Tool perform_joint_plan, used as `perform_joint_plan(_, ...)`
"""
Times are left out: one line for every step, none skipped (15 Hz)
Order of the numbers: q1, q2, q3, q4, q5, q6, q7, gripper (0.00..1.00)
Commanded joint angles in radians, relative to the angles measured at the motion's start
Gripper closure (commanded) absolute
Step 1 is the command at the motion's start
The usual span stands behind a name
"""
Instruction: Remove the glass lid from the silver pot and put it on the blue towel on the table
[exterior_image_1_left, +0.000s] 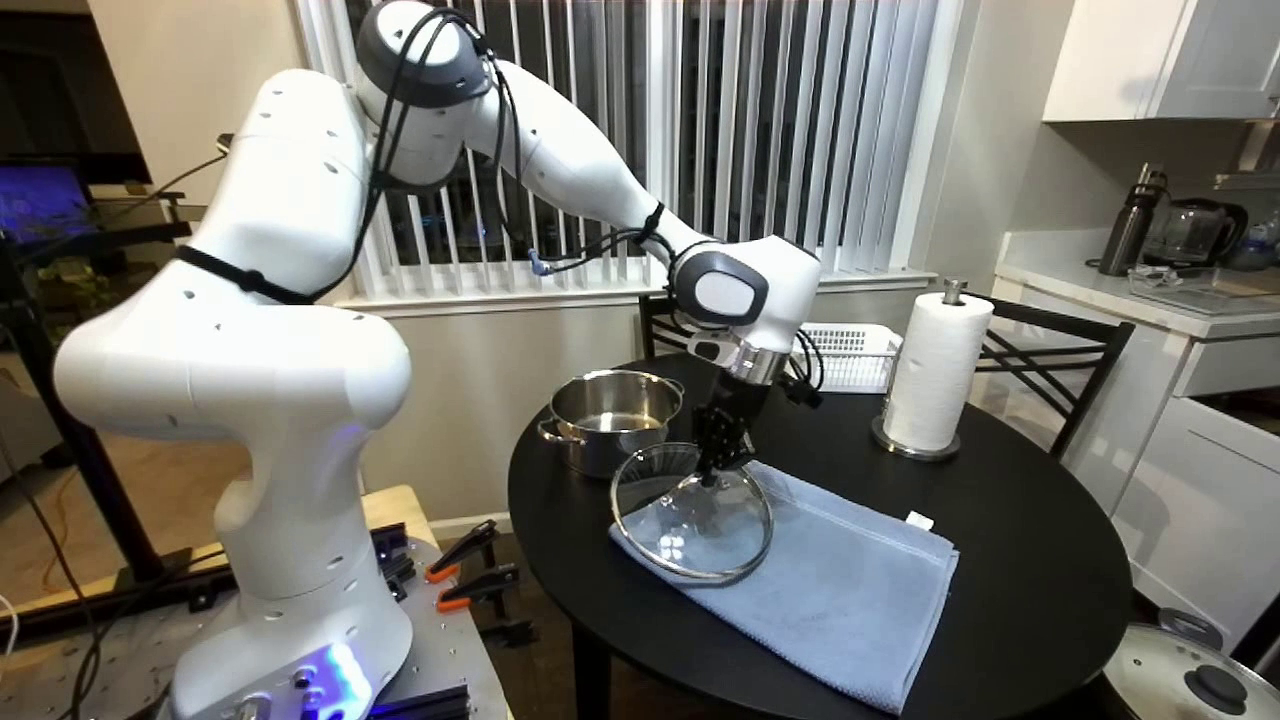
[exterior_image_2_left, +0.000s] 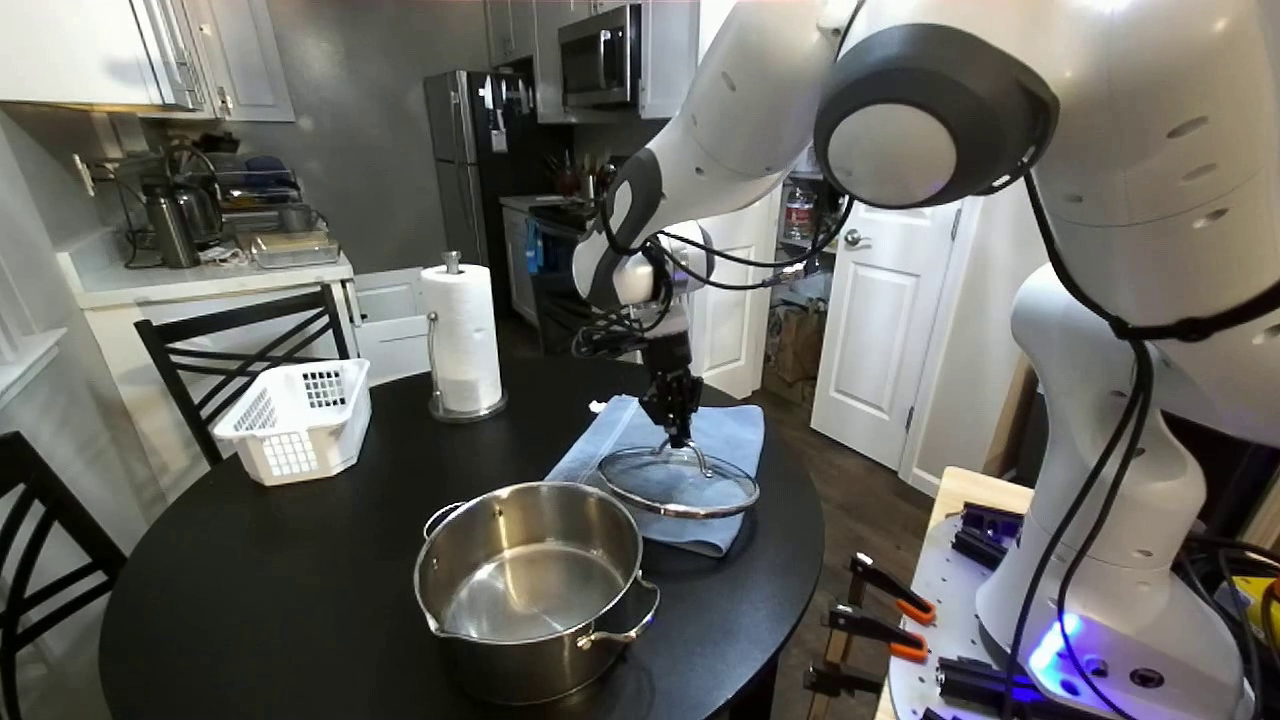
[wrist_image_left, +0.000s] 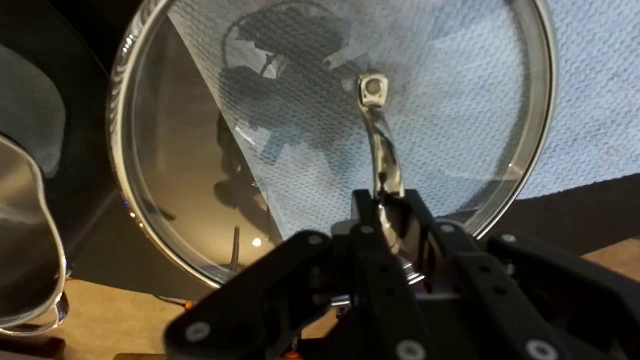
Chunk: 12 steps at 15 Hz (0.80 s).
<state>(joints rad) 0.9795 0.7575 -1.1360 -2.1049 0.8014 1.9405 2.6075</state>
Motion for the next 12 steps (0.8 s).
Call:
perform_joint_plan(0.134, 0.094, -0.174, -0.025, 0.067, -0.082, 0.0, 0.93)
perform_joint_plan(0.148, 0.133, -0.203, -0.018, 0.086, -0.113, 0.0, 0.93)
perform_joint_plan(0.15, 0.171, -0.222, -0.004, 0.101, -0.148, 0.0, 0.93)
perform_joint_plan(0.15, 0.205, -0.235, 0.01, 0.113, -0.181, 0.0, 0.93)
perform_joint_plan(0.137, 0.244, -0.235, 0.036, 0.123, -0.222, 0.0, 0.93)
perform_joint_plan(0.122, 0.274, -0.23, 0.061, 0.127, -0.258, 0.0, 0.93)
perform_joint_plan(0.102, 0.294, -0.218, 0.089, 0.129, -0.29, 0.0, 0.93)
perform_joint_plan(0.085, 0.317, -0.208, 0.114, 0.137, -0.317, 0.0, 0.93)
perform_joint_plan(0.071, 0.339, -0.202, 0.138, 0.141, -0.343, 0.0, 0.93)
perform_joint_plan(0.061, 0.36, -0.199, 0.161, 0.146, -0.366, 0.0, 0.93)
perform_joint_plan(0.053, 0.383, -0.2, 0.182, 0.151, -0.388, 0.0, 0.93)
perform_joint_plan(0.046, 0.401, -0.202, 0.202, 0.157, -0.405, 0.0, 0.93)
